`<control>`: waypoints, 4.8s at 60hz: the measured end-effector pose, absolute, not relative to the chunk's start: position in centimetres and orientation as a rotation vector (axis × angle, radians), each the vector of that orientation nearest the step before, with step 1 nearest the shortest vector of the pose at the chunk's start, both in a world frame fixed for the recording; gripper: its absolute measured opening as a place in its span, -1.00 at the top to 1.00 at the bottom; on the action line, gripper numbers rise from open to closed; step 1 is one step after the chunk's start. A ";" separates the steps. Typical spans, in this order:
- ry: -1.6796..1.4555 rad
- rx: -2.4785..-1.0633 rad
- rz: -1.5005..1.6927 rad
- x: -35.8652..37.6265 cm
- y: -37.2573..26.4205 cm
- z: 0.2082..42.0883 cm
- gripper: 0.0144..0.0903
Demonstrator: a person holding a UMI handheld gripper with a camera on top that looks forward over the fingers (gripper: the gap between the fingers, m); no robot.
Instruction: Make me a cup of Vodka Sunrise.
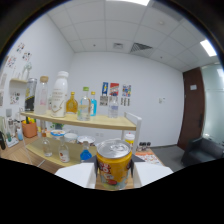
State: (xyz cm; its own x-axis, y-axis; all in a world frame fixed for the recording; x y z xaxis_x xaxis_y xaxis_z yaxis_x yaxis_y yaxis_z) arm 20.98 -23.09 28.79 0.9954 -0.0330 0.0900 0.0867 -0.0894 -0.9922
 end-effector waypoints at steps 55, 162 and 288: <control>0.177 -2.012 0.023 27.7 -21.5 5.0 -0.01; -0.033 -1.907 0.000 -5.2 -12.3 19.4 -0.51; 0.007 -2.212 0.030 -7.0 -21.2 1.0 -0.01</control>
State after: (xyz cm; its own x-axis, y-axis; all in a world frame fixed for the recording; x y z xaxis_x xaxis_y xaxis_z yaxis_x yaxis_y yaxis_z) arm -7.02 -21.25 1.02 0.9997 0.0061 -0.0244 -0.0159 -0.5984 -0.8011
